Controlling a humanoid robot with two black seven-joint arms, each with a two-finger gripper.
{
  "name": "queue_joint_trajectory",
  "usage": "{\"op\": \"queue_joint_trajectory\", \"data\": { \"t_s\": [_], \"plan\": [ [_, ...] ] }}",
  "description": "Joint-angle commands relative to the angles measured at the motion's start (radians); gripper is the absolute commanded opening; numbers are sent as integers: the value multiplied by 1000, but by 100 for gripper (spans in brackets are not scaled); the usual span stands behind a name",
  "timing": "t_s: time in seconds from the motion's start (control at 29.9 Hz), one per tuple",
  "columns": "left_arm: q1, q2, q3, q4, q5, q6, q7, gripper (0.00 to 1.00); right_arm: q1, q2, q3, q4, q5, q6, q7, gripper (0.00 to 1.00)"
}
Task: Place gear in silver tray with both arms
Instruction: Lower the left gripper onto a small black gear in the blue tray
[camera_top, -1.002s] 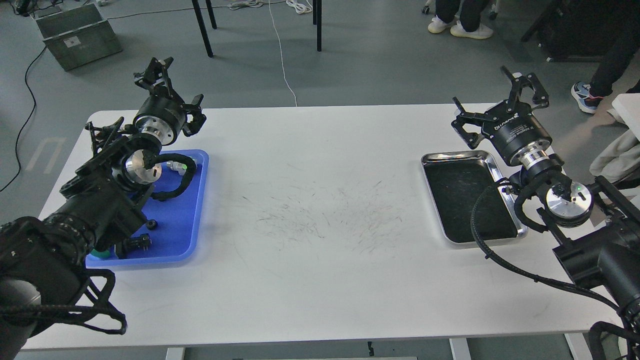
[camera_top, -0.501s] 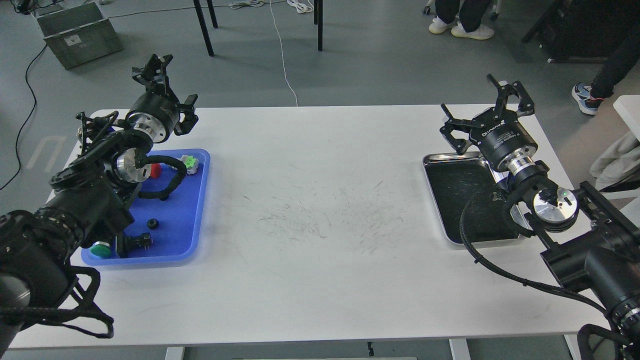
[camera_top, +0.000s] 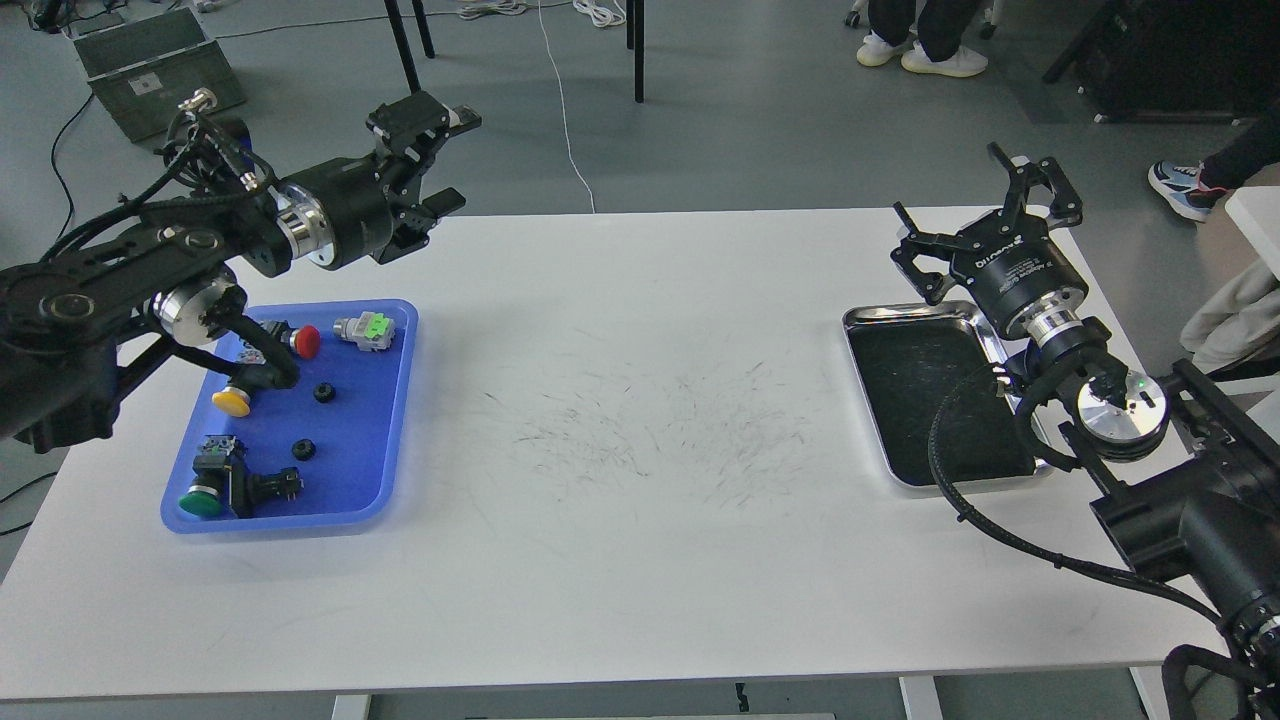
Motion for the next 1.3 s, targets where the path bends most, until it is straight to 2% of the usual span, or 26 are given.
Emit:
{"op": "queue_joint_trajectory", "data": {
  "t_s": [0.0,0.1,0.17,0.27,0.4,0.5,0.6,0.74,0.87,1.27],
  "plan": [
    [6,141,45,-175,105,61,86,98,-2,-20,2,7,1,0,0,99],
    [12,281,52,-295,183,78,189,98,-2,-37,0,13,1,0,0,99],
    [31,362,64,-363,278,78,224,98,-4,-52,-6,24,1,-2,0,99],
    [54,434,79,-406,494,77,243,98,-12,-75,-8,42,1,-3,0,99],
    [74,436,79,-397,732,74,269,98,-22,-80,-5,58,1,-3,0,99],
    [84,396,82,-360,826,75,281,98,-28,-83,-5,53,1,-3,0,99],
    [112,306,81,-303,941,84,296,98,-32,-90,-5,52,1,-2,1,99],
    [139,226,82,-202,1050,144,295,97,-36,-90,-6,45,-1,-5,1,99],
    [169,171,82,-131,1071,147,284,95,-50,-90,-2,47,-1,-5,1,99],
    [244,91,82,-50,1073,152,280,91,-82,-93,6,45,-1,-3,3,99]
  ]
}}
